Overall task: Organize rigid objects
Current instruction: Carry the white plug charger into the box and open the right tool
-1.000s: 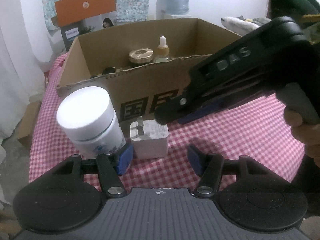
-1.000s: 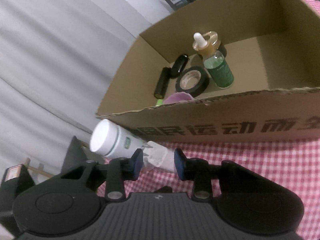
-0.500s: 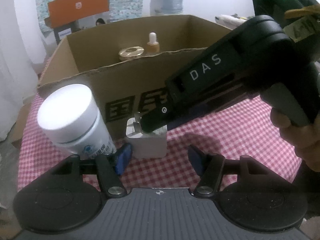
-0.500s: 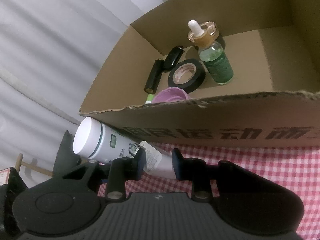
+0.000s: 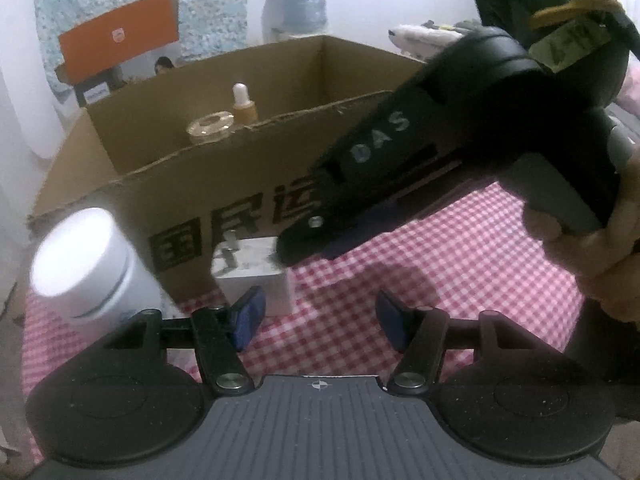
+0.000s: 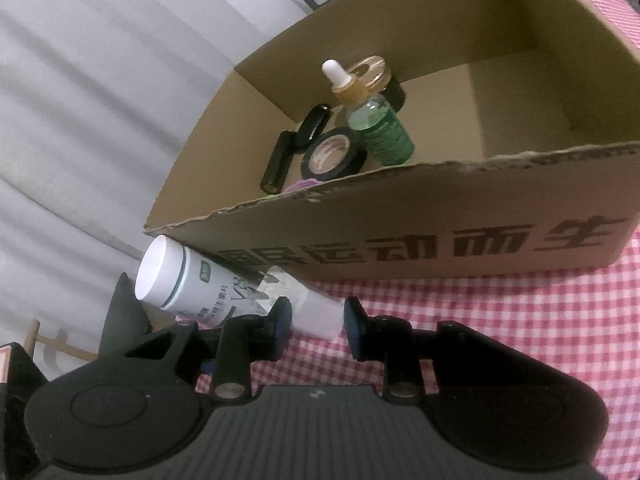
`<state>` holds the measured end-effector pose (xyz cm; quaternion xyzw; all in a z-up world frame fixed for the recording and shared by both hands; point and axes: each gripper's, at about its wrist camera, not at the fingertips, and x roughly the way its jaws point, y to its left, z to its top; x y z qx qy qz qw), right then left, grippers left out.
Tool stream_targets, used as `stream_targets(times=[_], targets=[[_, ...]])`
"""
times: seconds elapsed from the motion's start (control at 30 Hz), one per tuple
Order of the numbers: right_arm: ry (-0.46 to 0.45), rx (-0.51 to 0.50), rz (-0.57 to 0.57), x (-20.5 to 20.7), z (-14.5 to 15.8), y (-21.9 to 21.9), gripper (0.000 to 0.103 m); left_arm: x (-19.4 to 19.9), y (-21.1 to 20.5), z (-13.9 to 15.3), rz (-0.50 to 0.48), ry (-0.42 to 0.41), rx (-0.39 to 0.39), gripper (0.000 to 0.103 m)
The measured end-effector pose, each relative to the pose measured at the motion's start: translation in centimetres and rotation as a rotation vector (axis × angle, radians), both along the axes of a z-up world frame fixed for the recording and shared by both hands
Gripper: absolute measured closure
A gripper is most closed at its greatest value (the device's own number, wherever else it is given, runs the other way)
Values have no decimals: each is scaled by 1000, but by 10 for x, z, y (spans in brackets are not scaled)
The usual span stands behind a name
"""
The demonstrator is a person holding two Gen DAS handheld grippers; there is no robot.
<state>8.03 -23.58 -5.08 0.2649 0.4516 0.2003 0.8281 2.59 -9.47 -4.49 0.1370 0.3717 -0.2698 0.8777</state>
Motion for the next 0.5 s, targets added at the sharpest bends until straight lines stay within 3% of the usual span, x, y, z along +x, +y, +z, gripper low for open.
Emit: stream_targets(times=[0.23,0.5], targets=[[-5,29,-2,0,1,-4,72,5,4,4,80,-52,56,42],[-6,49,24,8,3,3,71,10,-8,2,86,-71,113,41]])
